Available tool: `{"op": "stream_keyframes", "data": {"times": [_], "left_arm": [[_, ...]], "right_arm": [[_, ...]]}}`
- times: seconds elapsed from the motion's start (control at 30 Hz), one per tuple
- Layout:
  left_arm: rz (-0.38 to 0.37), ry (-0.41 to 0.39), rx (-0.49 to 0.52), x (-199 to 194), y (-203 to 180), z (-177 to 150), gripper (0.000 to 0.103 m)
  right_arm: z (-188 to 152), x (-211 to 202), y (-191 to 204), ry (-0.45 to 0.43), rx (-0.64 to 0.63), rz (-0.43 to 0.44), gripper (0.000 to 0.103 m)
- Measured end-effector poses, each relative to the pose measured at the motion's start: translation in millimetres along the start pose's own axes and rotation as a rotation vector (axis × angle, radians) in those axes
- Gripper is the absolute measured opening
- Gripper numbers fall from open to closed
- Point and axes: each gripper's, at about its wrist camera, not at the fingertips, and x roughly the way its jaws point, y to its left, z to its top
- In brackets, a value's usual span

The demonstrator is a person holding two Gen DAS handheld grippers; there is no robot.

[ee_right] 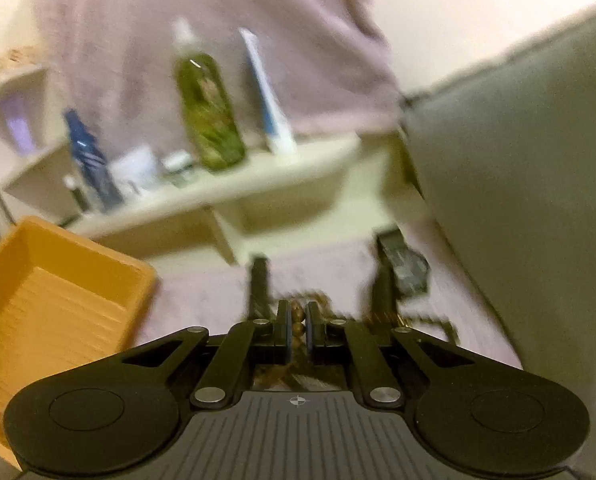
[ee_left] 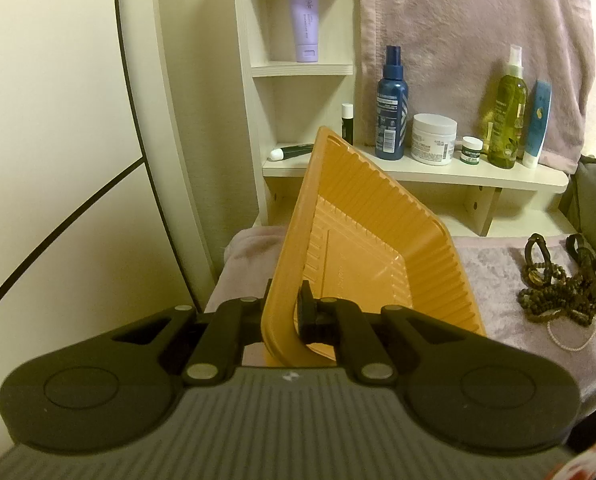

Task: Organize jewelry
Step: 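Lift the bead strand high with the right gripper, untangling it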

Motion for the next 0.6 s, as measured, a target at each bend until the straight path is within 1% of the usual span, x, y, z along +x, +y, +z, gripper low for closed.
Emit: {"op": "stream_keyframes", "data": {"times": [0.23,0.6], "left_arm": [[-0.002,-0.006,-0.005,0,1,1,0.007],[-0.004,-0.016,-0.014,-2,2,3,0.007]], "right_arm": [[32,-17,29,-0.055,-0.099,0.090,0.006],[69,-44,51,-0.145,-0.194,0.119,0.006]]}}
